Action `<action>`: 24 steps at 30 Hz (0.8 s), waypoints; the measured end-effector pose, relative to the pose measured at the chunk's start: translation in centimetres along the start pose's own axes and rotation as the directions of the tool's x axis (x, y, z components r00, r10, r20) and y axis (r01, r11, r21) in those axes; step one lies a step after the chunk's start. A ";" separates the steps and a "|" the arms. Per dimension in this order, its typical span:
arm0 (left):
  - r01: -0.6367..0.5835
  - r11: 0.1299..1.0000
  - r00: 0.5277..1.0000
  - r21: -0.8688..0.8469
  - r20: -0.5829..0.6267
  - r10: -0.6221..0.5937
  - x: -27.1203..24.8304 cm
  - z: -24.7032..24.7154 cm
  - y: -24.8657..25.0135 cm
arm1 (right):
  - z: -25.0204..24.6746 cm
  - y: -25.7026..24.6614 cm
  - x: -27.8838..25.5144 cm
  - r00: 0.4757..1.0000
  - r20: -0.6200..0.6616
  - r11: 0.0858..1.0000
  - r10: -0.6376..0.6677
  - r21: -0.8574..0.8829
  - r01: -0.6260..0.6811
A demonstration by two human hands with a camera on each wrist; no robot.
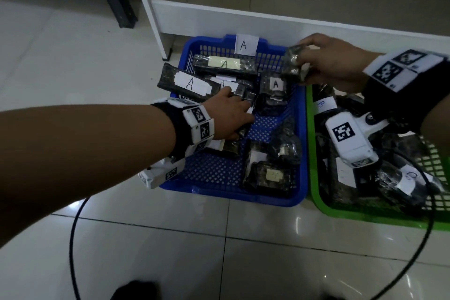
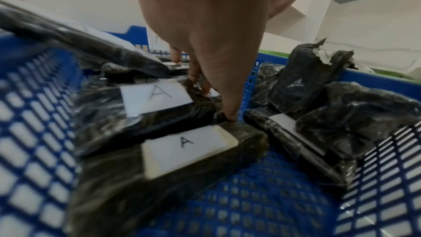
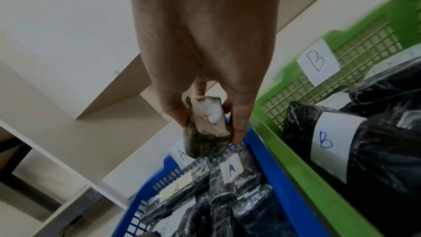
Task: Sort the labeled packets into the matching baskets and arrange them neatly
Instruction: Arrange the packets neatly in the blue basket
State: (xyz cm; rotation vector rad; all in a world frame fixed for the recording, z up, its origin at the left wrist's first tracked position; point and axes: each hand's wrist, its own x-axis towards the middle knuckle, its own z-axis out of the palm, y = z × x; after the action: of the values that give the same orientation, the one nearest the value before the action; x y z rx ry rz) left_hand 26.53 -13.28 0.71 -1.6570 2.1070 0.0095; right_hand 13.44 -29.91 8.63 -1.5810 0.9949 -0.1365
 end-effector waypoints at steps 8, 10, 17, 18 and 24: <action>0.108 0.991 0.991 -0.076 -0.077 -0.114 1.0 -0.1 1.1 | 2.3 1.1 -1.1 0.990 0.107 0.749 -0.094 -0.647 0.141; 0.116 0.991 0.989 -0.064 -0.084 -0.121 0.9 0.2 1.3 | 3.2 1.5 -1.6 0.965 0.208 0.538 -0.163 -0.801 0.263; 0.115 0.982 0.979 -0.151 -0.150 -0.138 -0.4 0.7 0.6 | 4.7 3.0 -1.4 0.979 0.174 0.614 -0.102 -0.763 0.200; 0.102 0.983 0.976 -0.151 -0.176 -0.128 -0.7 0.8 0.5 | 4.6 3.0 -1.4 0.981 0.165 0.591 -0.104 -0.783 0.194; 0.037 0.980 0.950 -0.196 -0.297 -0.095 -1.4 0.6 0.9 | 4.2 4.4 -1.6 0.941 0.224 -0.048 -0.255 -0.974 0.219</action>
State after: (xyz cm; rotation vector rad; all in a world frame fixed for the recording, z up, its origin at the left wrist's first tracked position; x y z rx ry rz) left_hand 26.19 -11.59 0.44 -1.9469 2.3355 -0.0756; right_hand 12.60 -25.40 4.33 -3.1859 0.7547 0.4989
